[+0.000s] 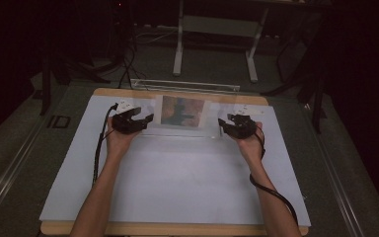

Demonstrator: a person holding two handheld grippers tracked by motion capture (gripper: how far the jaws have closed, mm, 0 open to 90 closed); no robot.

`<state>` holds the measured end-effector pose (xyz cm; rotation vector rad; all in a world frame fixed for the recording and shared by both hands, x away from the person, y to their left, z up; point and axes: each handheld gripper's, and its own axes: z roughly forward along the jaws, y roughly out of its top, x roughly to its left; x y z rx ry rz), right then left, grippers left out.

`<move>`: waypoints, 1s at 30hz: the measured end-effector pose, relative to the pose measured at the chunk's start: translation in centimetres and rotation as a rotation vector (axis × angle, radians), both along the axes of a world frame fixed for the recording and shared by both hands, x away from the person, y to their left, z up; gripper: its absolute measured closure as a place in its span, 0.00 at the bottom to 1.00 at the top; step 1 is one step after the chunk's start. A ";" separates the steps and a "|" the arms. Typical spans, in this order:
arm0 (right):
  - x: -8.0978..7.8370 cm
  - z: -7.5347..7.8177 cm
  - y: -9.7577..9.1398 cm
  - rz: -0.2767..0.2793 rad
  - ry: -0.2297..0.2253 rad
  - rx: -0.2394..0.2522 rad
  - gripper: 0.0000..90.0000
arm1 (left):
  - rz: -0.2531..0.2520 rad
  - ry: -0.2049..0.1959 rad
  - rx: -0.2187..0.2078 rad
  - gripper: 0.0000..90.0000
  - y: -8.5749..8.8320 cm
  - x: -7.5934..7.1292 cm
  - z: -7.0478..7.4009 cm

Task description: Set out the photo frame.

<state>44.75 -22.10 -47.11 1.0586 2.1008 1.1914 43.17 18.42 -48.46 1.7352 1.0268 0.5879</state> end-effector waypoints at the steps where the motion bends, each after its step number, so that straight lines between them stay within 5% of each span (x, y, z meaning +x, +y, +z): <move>1: -0.2 0.0 0.0 0.000 0.004 0.006 0.58 | 0.002 -0.001 -0.011 0.41 0.1 -0.2 0.1; 15: -2.5 0.1 -0.4 0.001 0.006 0.028 0.57 | 0.000 0.019 -0.040 0.41 -0.2 -2.2 0.3; 30: -4.4 0.1 -0.6 0.008 0.017 0.031 0.57 | 0.001 0.025 -0.027 0.42 -0.2 -4.5 0.5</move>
